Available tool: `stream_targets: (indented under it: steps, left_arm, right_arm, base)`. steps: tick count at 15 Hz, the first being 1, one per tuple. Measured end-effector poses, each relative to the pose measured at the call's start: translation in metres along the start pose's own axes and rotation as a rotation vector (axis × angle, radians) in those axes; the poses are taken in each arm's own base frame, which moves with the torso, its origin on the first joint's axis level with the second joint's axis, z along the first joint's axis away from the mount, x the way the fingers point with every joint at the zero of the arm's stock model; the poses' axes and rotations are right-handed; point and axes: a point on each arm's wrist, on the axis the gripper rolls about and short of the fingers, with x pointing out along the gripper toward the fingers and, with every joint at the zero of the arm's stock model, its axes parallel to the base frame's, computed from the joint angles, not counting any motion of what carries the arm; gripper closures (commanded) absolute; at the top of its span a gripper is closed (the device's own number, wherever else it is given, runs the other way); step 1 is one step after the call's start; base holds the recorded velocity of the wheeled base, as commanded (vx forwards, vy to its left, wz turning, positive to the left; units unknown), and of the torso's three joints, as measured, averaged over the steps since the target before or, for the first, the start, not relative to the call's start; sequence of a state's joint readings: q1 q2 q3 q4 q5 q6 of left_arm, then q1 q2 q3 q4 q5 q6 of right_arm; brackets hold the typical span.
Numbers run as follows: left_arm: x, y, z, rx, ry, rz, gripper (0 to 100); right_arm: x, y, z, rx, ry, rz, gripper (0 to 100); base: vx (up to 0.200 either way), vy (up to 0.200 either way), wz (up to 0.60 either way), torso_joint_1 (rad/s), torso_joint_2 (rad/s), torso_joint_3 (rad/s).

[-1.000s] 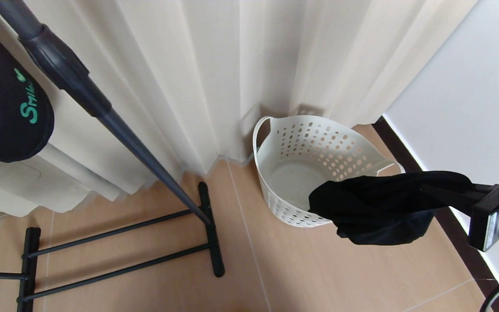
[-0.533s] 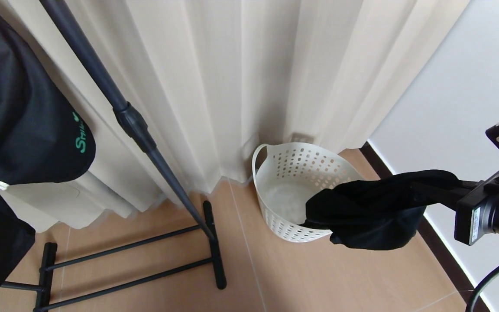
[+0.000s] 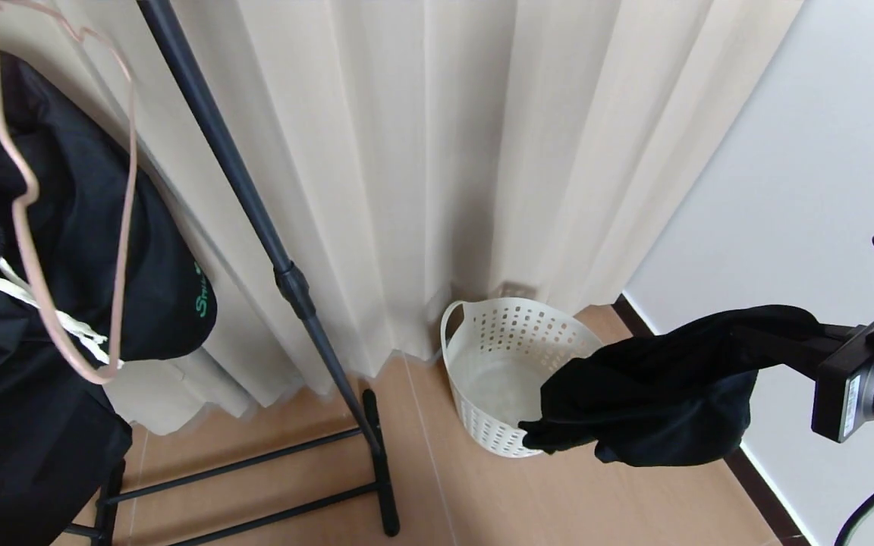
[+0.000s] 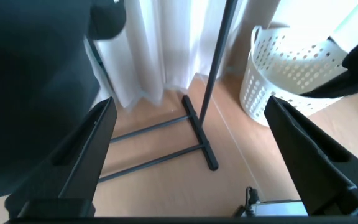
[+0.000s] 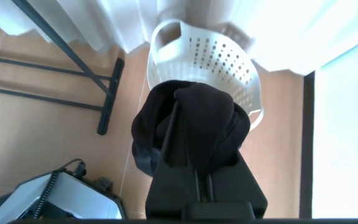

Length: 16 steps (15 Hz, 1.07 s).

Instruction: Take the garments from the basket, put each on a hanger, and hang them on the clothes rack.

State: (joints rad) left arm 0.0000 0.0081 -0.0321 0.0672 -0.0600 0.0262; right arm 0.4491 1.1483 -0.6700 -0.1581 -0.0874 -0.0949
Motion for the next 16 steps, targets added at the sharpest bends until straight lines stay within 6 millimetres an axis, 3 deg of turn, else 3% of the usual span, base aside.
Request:
stream_targets:
  steps: [11,16]
  left_arm:
    - [0.000,0.000,0.000,0.000,0.001,0.000,0]
    - [0.000,0.000,0.000,0.000,0.000,0.000,0]
  right_arm:
    - [-0.010,0.000,-0.004,-0.034,-0.021,0.005,100]
    - [-0.013,0.000,-0.006,-0.034,-0.028,0.005,100]
  base:
    - [0.000,0.000,0.00,0.240,-0.56,-0.117]
    - [0.000,0.000,0.00,0.042,-0.07,0.146]
